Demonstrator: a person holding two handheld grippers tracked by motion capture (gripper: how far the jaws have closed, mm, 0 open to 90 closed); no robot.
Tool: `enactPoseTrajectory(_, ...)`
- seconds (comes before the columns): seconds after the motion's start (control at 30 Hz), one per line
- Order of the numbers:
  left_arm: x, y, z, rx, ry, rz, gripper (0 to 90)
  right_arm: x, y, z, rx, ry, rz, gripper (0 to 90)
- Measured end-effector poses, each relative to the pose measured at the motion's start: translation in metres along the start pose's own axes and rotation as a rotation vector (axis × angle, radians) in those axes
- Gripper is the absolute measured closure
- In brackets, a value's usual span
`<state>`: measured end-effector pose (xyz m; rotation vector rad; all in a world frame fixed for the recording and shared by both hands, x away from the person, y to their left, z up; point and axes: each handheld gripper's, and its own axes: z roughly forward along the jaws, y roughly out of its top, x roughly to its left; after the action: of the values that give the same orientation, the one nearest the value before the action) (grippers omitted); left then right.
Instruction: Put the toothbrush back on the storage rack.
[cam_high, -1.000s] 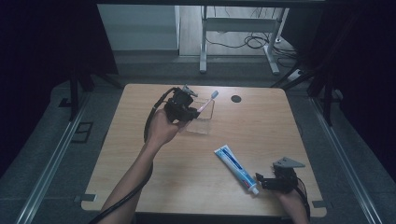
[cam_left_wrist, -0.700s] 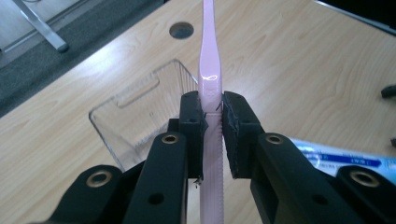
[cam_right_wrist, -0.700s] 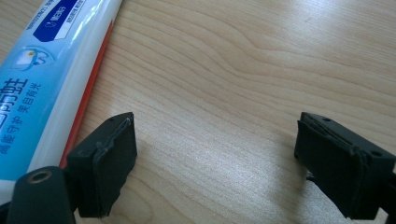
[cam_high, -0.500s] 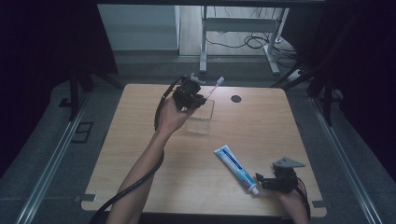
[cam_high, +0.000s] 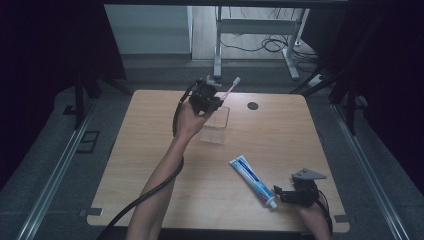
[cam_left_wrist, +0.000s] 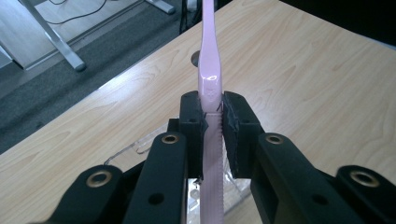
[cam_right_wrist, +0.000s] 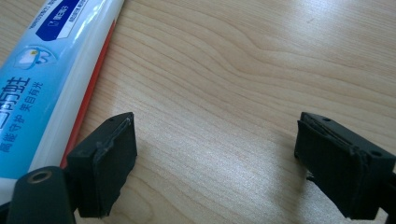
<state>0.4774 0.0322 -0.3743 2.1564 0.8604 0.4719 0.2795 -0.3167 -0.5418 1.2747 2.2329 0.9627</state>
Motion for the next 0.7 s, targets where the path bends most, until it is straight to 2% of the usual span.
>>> enactPoseTrajectory(0.13,0.003,-0.004,0.009,-0.016,0.003,-0.005,79.0,0.0,0.0,0.0,-0.001,0.001,-0.002,12.7)
enactPoseTrajectory(0.17,0.004,-0.006,0.011,-0.017,0.015,0.007,79.0,0.0,0.0,0.0,0.0,0.001,-0.002,12.7)
enactPoseTrajectory(0.4,0.005,-0.017,0.026,-0.04,0.035,0.011,79.0,0.0,0.0,0.0,0.0,0.004,-0.004,12.7)
enactPoseTrajectory(0.7,0.007,-0.032,0.04,-0.029,0.05,0.001,79.0,0.0,0.0,0.0,0.0,0.007,-0.005,12.7)
